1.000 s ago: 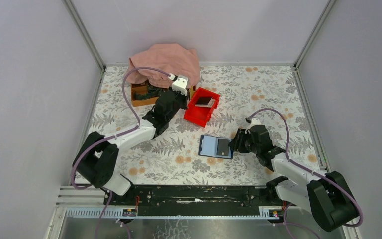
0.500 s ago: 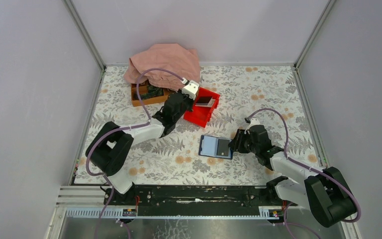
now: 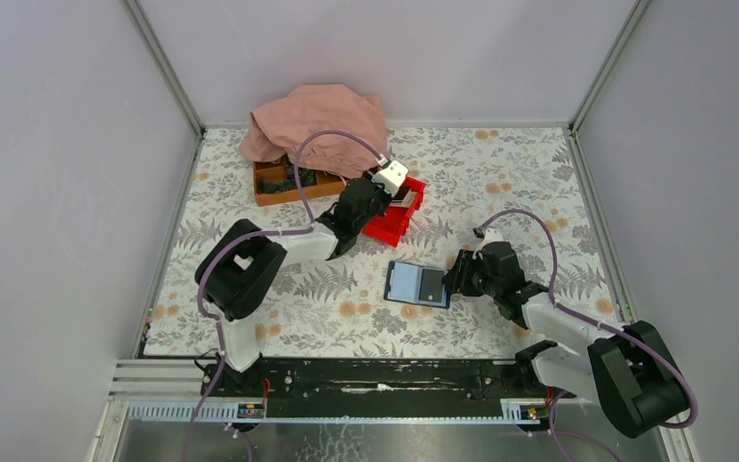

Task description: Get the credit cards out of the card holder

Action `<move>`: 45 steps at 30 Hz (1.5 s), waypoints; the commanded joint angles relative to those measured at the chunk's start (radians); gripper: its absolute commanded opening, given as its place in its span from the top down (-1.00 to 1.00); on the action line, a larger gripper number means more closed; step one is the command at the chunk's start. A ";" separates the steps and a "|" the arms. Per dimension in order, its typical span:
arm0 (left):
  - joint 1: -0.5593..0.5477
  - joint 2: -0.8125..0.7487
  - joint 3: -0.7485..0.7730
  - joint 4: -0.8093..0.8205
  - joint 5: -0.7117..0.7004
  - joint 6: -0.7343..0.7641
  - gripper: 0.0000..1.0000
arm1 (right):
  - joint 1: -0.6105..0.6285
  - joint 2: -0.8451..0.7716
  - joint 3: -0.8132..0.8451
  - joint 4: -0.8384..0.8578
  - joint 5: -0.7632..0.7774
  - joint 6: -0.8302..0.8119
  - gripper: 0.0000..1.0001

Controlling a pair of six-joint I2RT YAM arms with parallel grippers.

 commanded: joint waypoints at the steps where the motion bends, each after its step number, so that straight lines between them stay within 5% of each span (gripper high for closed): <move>1: -0.003 0.053 0.046 0.089 -0.041 0.089 1.00 | -0.005 0.014 0.013 0.027 0.014 0.000 0.11; 20: 0.003 0.209 0.140 0.128 -0.041 0.190 0.95 | -0.006 0.041 0.019 0.027 0.022 -0.003 0.11; 31: 0.007 0.150 0.104 0.126 -0.057 0.154 0.14 | -0.005 0.043 0.020 0.026 0.022 -0.004 0.11; 45: -0.038 0.077 0.121 0.117 -0.027 0.115 -0.17 | -0.005 0.039 0.017 0.020 0.038 -0.003 0.09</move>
